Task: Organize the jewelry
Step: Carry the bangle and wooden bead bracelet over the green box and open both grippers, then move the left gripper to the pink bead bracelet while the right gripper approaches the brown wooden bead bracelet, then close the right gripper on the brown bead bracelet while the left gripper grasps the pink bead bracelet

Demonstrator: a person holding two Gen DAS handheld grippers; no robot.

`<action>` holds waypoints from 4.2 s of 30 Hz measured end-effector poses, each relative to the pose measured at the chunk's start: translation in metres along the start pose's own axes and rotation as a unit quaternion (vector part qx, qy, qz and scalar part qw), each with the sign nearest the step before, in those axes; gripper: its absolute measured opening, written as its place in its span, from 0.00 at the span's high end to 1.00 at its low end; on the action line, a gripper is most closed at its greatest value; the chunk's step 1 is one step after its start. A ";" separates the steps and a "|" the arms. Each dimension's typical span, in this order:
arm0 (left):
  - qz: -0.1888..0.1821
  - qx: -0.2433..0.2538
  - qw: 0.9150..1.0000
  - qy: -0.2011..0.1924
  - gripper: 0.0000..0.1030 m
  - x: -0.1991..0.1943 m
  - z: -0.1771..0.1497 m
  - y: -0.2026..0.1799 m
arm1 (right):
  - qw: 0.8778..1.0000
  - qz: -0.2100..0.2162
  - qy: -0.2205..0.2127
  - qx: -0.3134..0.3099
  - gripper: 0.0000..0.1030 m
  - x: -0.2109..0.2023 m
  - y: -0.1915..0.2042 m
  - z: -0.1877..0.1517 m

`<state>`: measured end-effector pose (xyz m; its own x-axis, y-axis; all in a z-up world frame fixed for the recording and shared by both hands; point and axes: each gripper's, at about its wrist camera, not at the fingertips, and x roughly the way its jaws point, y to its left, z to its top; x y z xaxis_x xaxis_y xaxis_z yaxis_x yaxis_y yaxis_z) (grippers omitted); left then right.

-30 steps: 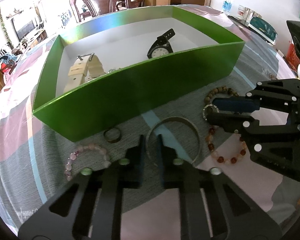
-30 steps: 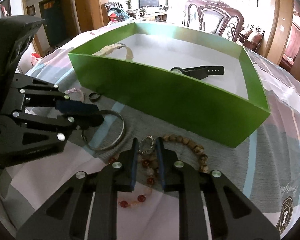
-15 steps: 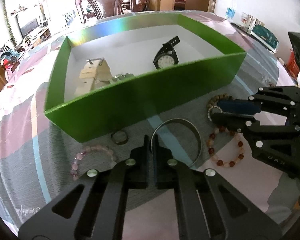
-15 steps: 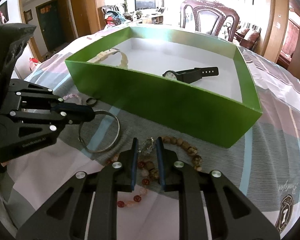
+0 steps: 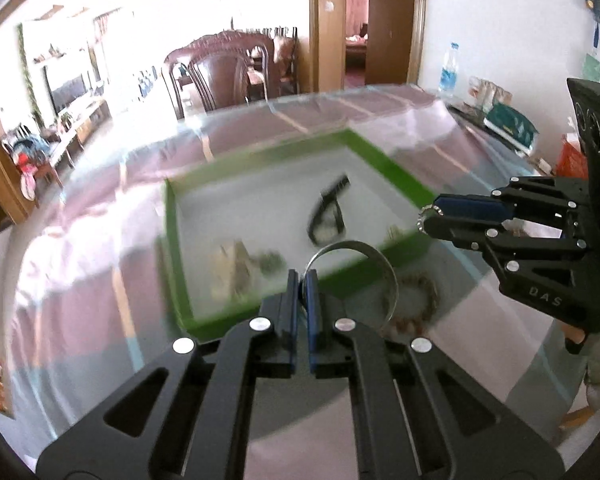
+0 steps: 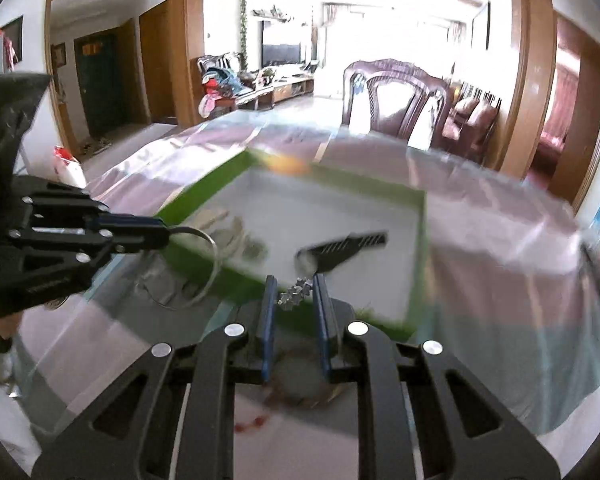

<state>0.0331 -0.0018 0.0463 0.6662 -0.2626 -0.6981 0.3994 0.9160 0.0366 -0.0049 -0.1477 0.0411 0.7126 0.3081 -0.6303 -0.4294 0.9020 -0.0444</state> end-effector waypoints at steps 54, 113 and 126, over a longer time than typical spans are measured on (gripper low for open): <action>-0.015 0.011 0.992 0.125 0.32 0.068 -0.070 -0.015 | 0.988 -0.023 0.141 0.059 0.51 0.066 -0.024 -0.081; 0.001 -0.033 0.992 0.118 0.45 0.073 -0.092 0.022 | 0.991 -0.020 0.128 0.034 0.61 0.067 -0.008 -0.086; 0.012 -0.042 0.993 0.112 0.29 0.079 -0.091 0.023 | 0.992 -0.032 0.113 0.035 0.57 0.069 -0.006 -0.087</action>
<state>0.0375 0.0263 -0.0729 0.5143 -0.1748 -0.8396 0.3255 0.9455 0.0025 -0.0015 -0.1579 -0.0695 0.5904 0.1813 -0.7865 -0.3431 0.9384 -0.0412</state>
